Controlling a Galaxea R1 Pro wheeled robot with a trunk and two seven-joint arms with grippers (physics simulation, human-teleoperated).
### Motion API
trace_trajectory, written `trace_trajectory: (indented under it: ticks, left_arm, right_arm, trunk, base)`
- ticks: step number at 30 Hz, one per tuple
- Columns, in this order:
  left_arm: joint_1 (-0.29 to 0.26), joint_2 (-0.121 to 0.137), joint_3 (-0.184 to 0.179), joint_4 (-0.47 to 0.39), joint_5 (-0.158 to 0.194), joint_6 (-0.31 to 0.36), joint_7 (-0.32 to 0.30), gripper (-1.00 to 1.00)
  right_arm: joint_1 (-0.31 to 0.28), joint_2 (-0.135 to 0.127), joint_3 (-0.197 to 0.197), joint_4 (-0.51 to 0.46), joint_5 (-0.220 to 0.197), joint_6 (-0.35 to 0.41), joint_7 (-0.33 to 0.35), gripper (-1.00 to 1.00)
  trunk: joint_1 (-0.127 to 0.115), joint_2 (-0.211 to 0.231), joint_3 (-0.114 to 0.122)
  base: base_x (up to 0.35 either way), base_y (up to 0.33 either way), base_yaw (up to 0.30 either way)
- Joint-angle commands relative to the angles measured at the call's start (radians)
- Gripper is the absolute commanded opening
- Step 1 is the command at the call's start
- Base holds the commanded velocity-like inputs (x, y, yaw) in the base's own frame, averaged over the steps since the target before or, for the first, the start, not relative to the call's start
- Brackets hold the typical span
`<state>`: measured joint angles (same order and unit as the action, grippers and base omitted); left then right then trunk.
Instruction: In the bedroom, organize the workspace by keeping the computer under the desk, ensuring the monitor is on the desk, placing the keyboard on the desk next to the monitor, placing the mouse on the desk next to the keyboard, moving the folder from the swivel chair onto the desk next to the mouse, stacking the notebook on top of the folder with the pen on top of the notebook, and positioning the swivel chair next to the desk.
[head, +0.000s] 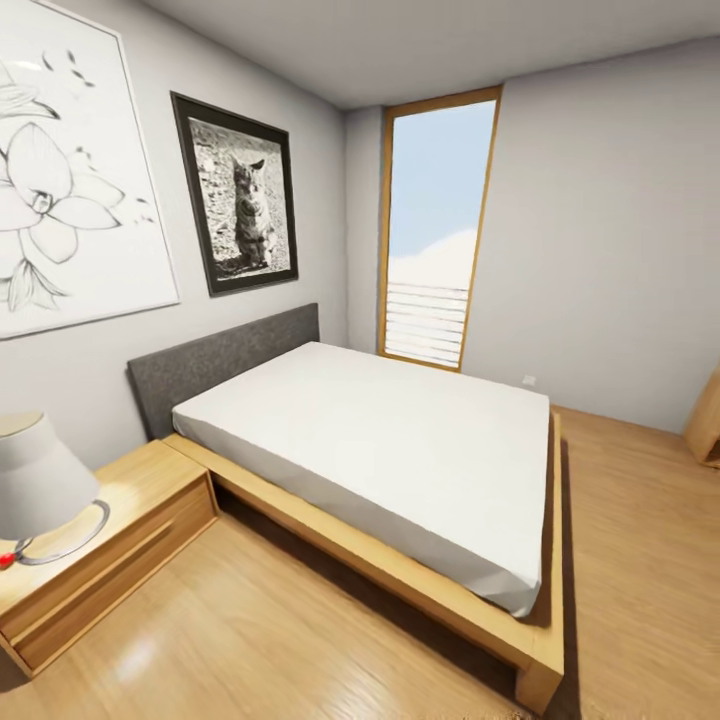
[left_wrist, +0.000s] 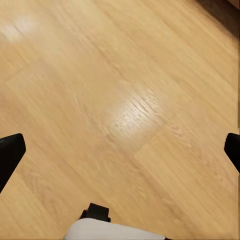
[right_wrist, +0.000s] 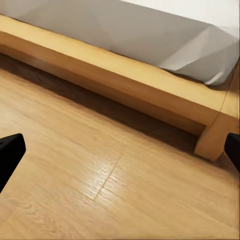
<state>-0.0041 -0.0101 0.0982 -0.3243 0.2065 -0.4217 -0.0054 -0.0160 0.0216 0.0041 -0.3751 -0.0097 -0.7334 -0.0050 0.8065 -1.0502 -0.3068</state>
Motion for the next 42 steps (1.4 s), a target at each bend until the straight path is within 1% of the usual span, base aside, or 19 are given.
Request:
trace_trajectory:
  ticks: [1,4,12,42]
  left_arm:
    - [0.000,-0.001,0.004,0.000,-0.001,-0.002,-0.001,1.00]
    - [0.000,-0.001,0.005,0.000,-0.001,-0.003,-0.001,1.00]
    - [0.000,-0.001,0.004,-0.001,-0.001,-0.002,-0.001,1.00]
    - [0.000,-0.001,0.003,0.001,-0.001,-0.002,-0.001,1.00]
  right_arm:
    - [-0.001,0.000,0.000,0.001,-0.001,-0.003,-0.001,1.00]
    - [-0.001,-0.003,-0.001,0.001,-0.002,-0.002,-0.002,1.00]
    - [-0.001,-0.005,-0.001,0.001,-0.004,-0.004,-0.003,1.00]
    - [-0.001,-0.005,-0.001,0.000,-0.003,-0.006,-0.003,1.00]
  trunk:
    - [0.000,-0.001,-0.002]
    - [0.000,-0.001,-0.003]
    - [0.000,-0.001,-0.004]
    - [0.000,-0.001,-0.004]
  base:
    - [0.000,0.000,-0.264]
    - [0.000,0.075,-0.264]
    - [0.000,0.231,-0.265]
    - [0.000,0.005,-0.289]
